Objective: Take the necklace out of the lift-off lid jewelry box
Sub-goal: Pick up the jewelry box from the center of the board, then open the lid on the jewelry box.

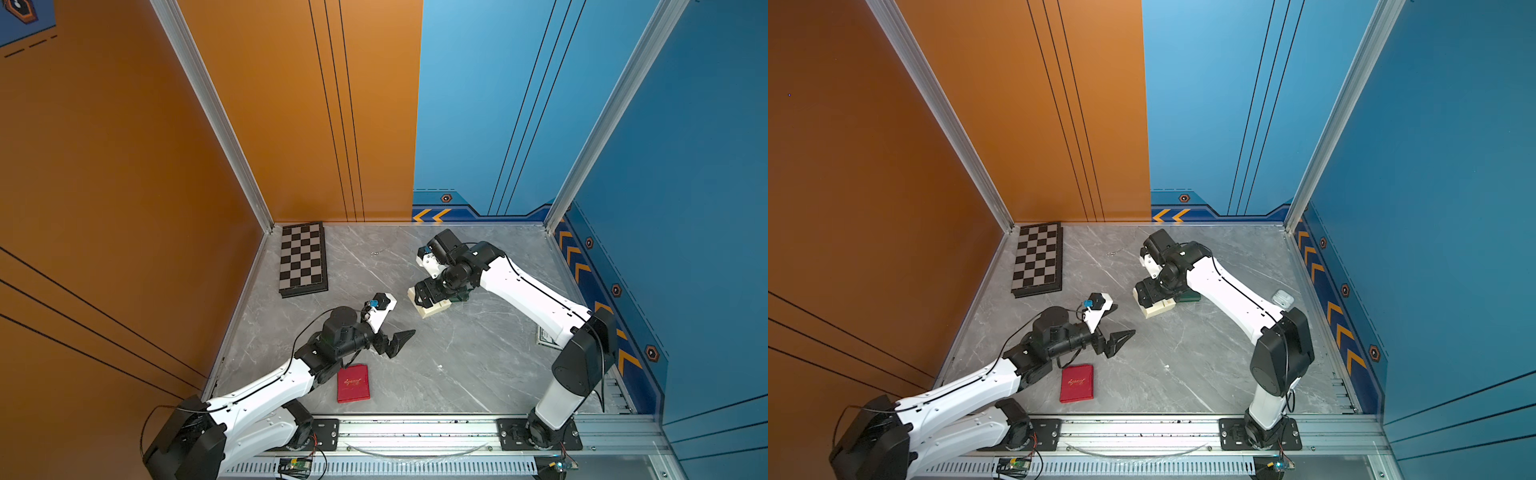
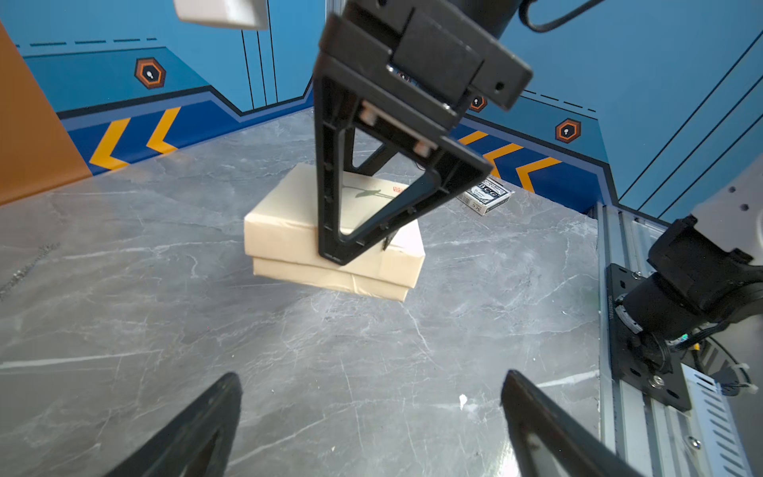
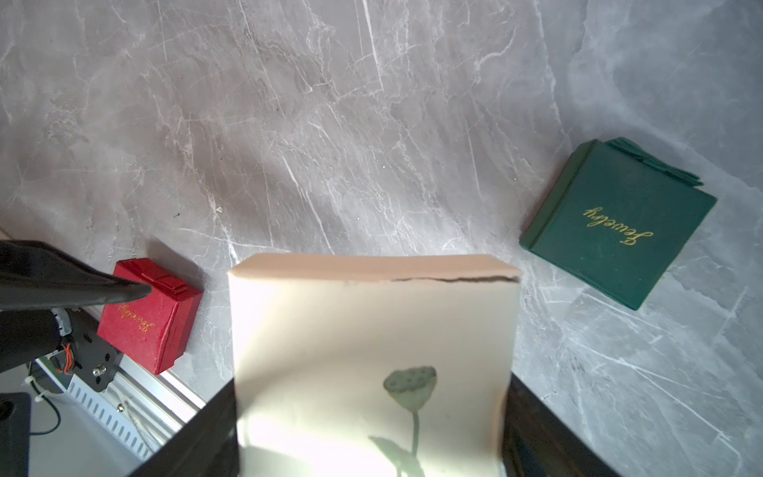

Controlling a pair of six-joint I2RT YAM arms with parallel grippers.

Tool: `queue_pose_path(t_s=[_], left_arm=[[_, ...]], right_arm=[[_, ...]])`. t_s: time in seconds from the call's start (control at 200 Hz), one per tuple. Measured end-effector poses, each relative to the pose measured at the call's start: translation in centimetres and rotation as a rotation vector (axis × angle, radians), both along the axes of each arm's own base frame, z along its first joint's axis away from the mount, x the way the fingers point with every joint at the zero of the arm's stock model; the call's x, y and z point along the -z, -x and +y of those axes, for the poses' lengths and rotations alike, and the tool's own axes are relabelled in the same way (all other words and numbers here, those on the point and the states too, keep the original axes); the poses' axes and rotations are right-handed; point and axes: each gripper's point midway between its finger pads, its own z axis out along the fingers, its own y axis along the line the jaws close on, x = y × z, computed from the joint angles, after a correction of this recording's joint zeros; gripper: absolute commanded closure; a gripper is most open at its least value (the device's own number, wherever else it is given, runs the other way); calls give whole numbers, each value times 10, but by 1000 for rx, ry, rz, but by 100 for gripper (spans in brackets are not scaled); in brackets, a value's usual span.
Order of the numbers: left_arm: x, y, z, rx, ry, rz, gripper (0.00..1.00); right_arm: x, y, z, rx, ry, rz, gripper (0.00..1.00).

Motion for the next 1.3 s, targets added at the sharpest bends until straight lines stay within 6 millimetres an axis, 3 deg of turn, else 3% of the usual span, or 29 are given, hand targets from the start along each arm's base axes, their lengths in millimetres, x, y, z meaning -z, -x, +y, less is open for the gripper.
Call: queue_pose_path(t_s=[0.145,0.48,0.846,1.296], left_arm=[[-1,-2,-5,9,-14,-47,1],[19,-14,-15,19,-55,-44,2],[8,-18,-19,20,-30,-76,1],[10,-18,-25,38,-35,-73,1]], right_arm=[[-4,7,4,-25,-10,4,14],[-9,14,10,-49,-21,-4,15],[-13,23,14,-71,-26,-8,15],[-14,33,24,-107,-38,1,15]])
